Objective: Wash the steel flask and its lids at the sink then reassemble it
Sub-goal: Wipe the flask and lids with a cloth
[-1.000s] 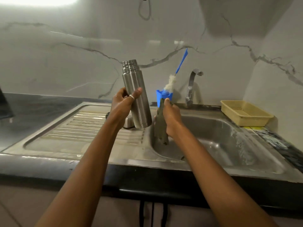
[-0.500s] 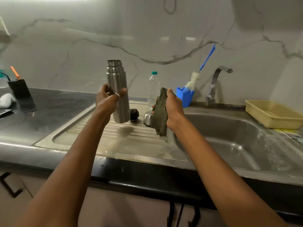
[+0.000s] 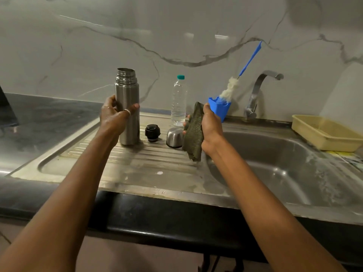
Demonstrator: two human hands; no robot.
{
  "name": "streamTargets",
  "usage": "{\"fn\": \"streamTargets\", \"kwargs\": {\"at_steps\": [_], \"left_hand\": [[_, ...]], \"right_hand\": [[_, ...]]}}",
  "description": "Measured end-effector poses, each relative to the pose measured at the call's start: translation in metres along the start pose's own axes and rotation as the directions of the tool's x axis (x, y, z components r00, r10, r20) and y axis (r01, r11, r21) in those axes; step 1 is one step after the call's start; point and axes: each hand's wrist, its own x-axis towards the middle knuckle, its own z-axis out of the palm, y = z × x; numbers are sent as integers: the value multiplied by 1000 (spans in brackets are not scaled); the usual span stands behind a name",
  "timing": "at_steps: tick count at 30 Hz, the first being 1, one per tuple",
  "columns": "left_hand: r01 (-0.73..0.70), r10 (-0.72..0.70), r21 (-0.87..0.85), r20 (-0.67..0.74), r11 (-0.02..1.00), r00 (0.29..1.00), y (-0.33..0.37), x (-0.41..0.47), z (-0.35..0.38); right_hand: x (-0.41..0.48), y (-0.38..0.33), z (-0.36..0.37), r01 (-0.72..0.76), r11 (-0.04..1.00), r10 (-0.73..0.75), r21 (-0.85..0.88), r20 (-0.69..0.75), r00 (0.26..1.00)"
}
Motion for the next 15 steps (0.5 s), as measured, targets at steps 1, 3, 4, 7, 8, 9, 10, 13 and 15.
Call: {"fn": "streamTargets", "kwargs": {"at_steps": [1, 3, 4, 7, 8, 9, 10, 13, 15], "left_hand": [[-1, 1, 10, 3, 1000, 1000, -2, 2, 1], [0, 0, 20, 1, 1000, 1000, -6, 5, 2], [2, -2, 18, -2, 1000, 1000, -7, 6, 2], [4, -4, 18, -24, 1000, 1000, -9, 8, 2], [5, -5, 19, -28, 1000, 1000, -10, 9, 1], [11, -10, 19, -31, 1000, 999, -10, 9, 1], [14, -13, 14, -31, 1000, 999, -11, 10, 0], [13, -13, 17, -31, 1000, 999, -13, 10, 0], [18, -17, 41, -33, 999, 999, -15, 10, -1]], "right_hand": [[0, 0, -2, -6, 1000, 6, 3, 3, 1000], [3, 1, -4, -17, 1000, 16, 26, 24, 1000], [5, 2, -5, -17, 999, 16, 34, 26, 1000], [7, 5, -6, -24, 999, 23, 39, 36, 999], [7, 5, -6, -25, 999, 24, 35, 44, 999], [7, 6, -6, -29, 999, 27, 35, 47, 999], [7, 6, -6, -29, 999, 27, 34, 50, 998], [6, 7, -7, -25, 999, 23, 31, 50, 998], [6, 8, -8, -30, 999, 29, 31, 43, 999]]}}
